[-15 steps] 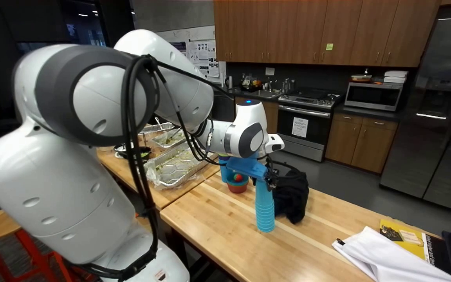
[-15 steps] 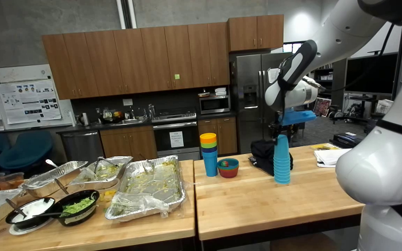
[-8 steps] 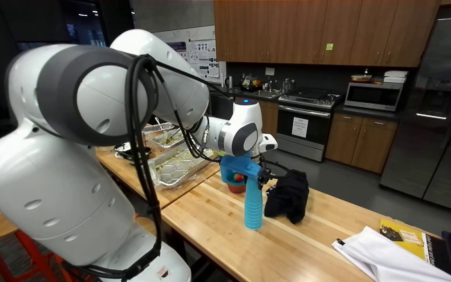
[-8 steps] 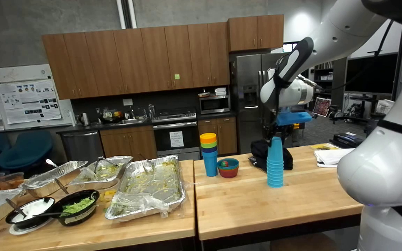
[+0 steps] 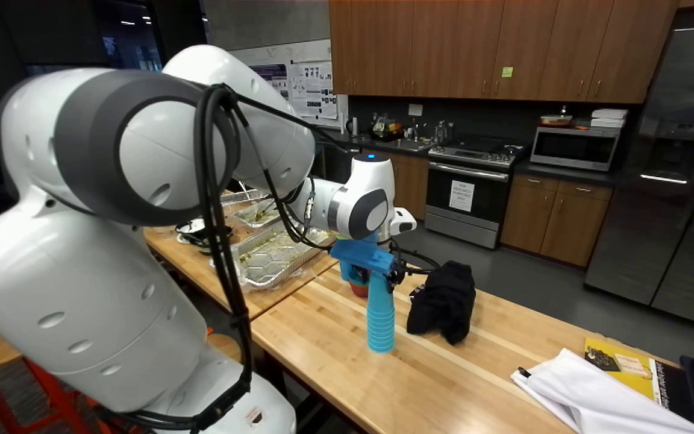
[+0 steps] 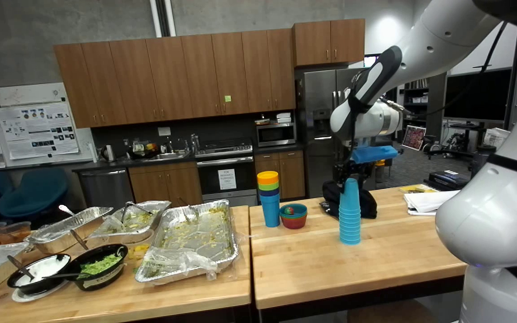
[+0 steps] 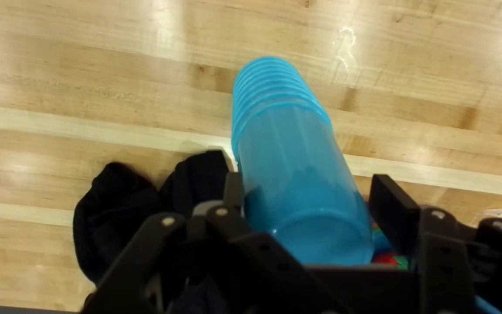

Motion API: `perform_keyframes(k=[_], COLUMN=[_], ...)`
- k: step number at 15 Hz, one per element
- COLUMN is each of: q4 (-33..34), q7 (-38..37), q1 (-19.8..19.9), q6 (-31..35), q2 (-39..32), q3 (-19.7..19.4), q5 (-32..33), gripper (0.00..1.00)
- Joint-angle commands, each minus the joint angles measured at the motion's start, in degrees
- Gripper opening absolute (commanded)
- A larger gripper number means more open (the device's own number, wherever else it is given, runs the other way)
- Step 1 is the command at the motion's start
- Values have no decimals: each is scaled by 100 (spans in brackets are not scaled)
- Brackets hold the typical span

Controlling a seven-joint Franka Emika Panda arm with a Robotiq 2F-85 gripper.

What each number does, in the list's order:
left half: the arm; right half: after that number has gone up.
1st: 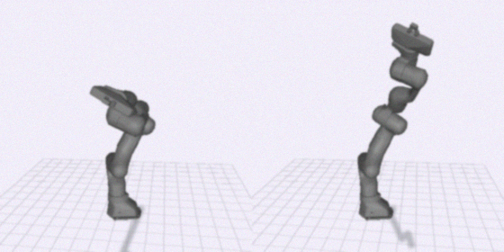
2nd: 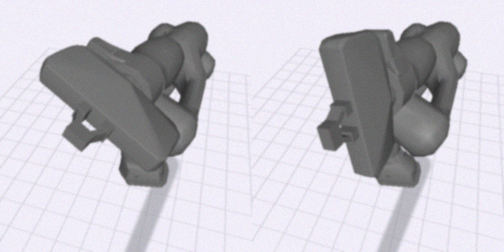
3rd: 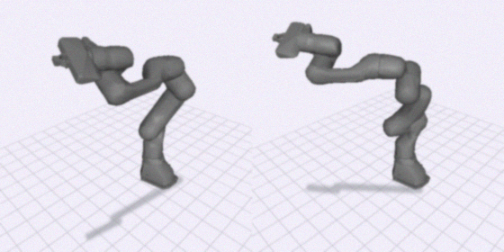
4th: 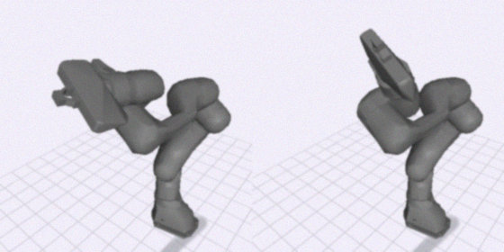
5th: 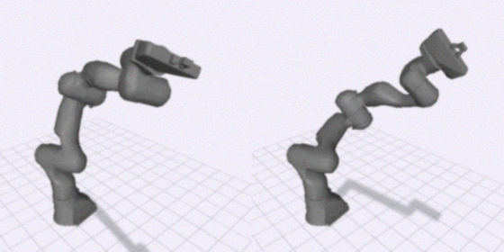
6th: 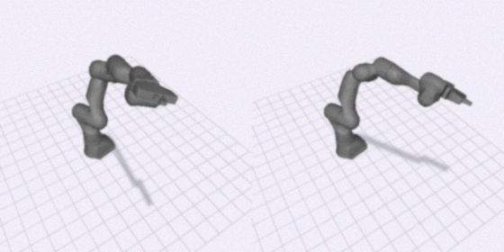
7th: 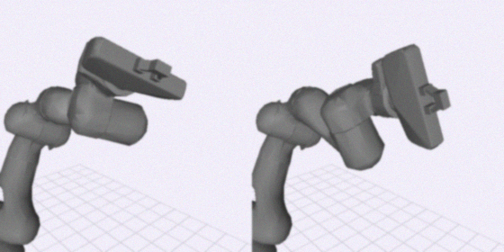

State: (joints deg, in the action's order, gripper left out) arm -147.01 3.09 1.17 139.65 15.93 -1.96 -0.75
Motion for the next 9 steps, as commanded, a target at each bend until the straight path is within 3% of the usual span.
perform_keyframes(k=[1, 9], q4=[-133, -145], q7=[20, 182], q1=[-6, 259], q6=[-271, 193], q2=[100, 177], q3=[26, -139], q5=[90, 548], gripper=[99, 100])
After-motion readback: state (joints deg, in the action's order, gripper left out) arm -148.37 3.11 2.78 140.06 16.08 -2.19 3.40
